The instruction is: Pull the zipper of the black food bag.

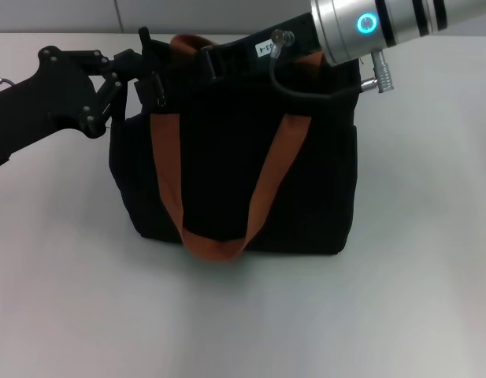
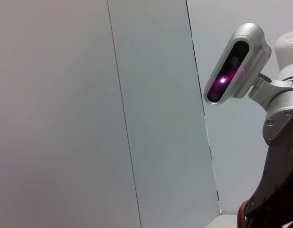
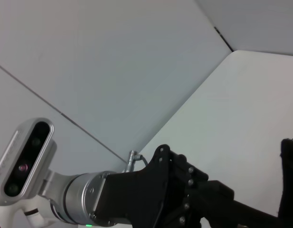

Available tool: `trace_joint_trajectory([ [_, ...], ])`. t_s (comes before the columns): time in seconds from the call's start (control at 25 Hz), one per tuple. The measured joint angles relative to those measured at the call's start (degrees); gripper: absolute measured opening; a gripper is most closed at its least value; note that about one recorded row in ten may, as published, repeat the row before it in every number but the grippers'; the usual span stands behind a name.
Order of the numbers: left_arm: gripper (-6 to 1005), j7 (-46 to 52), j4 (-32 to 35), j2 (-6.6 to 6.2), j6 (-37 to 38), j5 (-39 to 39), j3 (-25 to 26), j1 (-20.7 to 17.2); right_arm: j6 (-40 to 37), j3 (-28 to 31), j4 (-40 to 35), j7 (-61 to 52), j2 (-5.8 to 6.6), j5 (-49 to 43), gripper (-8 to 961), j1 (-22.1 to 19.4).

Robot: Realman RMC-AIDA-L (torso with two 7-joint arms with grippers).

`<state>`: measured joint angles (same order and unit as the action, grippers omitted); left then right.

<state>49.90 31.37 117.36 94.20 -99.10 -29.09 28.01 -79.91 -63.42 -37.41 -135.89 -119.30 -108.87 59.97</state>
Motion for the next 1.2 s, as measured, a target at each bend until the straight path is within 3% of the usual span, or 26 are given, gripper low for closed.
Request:
trace_joint_trajectory([
  [0.76,76,0.5,-0.1,0.34,-0.4,-0.1,0.2,0.7,-0.4,0.0,0.3,0.2,-0.26,1.3,818,0.3],
  [1.2,82,0.6,-0.1,0.42,0.0,0.0,0.1,0.3,-0.6,-0.1,0.3,-0.1,-0.02,0.5,771,-0.2],
])
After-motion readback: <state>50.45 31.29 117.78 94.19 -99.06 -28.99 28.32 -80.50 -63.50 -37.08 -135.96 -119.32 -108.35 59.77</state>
